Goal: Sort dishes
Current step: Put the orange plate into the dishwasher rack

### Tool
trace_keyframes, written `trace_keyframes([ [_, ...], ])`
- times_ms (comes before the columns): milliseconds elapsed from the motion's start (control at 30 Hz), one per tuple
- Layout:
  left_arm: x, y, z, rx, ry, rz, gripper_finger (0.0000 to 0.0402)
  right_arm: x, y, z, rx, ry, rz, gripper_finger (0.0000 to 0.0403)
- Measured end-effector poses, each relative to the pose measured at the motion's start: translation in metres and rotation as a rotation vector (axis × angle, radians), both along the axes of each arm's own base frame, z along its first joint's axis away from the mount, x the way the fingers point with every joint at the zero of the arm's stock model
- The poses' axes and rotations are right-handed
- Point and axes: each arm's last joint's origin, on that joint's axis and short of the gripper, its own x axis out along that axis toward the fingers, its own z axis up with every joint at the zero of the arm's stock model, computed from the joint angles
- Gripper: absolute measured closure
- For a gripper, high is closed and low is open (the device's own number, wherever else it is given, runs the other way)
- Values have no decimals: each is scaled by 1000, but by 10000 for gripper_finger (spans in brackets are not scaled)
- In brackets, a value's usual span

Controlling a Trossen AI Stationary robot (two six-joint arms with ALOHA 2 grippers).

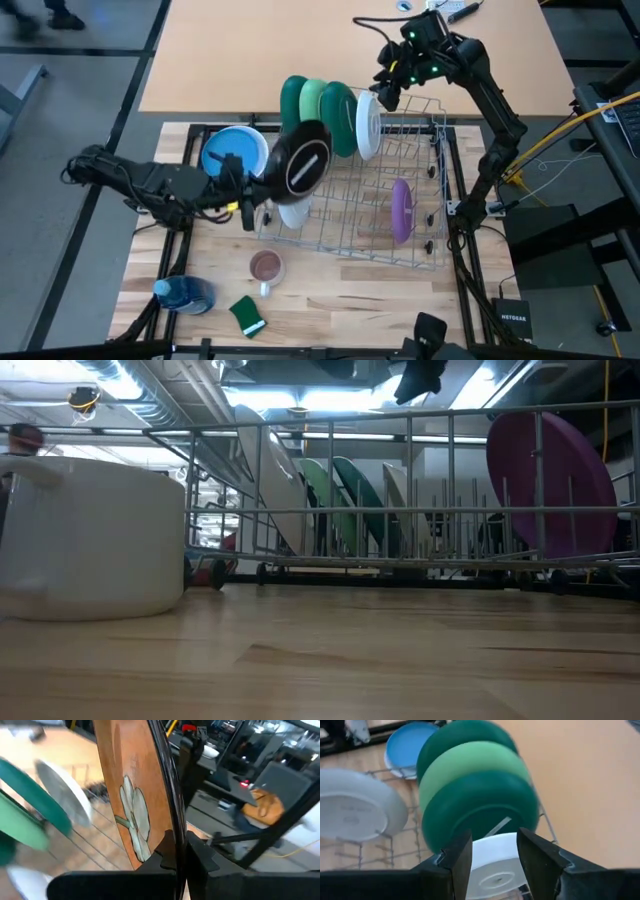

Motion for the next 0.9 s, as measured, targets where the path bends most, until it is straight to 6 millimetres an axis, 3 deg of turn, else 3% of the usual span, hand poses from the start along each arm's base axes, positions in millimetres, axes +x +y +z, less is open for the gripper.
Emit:
trace_keyframes([
  [233, 26, -22, -23, -142, 34, 27, 401, 6, 14, -3, 20, 38, 70, 242],
  [500, 52, -34, -45, -264, 44, 68, 401, 13, 28, -5, 46, 69, 122, 242],
  [733, 61, -37, -55, -313, 44, 120, 401, 12, 45, -9, 109, 143, 163, 242],
  [900, 65, -38, -60, -325, 51, 134, 401, 2, 64, 2, 117, 106, 223, 242],
])
